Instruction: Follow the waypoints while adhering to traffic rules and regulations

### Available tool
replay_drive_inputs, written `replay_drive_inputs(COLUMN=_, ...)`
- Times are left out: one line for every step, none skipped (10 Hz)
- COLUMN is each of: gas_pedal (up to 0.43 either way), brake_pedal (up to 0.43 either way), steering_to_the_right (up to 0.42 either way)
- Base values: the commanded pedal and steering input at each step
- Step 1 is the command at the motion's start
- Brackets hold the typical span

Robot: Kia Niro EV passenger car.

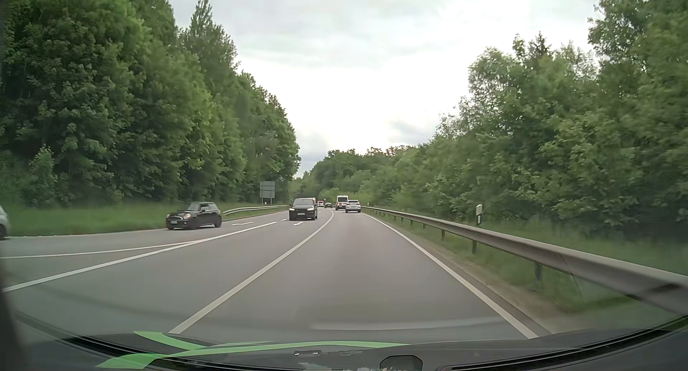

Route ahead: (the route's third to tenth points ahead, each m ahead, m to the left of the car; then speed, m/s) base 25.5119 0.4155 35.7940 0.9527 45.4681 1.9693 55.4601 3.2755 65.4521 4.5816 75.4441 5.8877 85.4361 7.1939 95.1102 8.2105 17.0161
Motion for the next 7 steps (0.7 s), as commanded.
replay_drive_inputs(gas_pedal=0.098, brake_pedal=0.000, steering_to_the_right=-0.007)
replay_drive_inputs(gas_pedal=0.098, brake_pedal=0.000, steering_to_the_right=-0.007)
replay_drive_inputs(gas_pedal=0.098, brake_pedal=0.000, steering_to_the_right=-0.007)
replay_drive_inputs(gas_pedal=0.098, brake_pedal=0.000, steering_to_the_right=-0.007)
replay_drive_inputs(gas_pedal=0.098, brake_pedal=0.000, steering_to_the_right=-0.008)
replay_drive_inputs(gas_pedal=0.098, brake_pedal=0.000, steering_to_the_right=-0.007)
replay_drive_inputs(gas_pedal=0.098, brake_pedal=0.000, steering_to_the_right=-0.007)
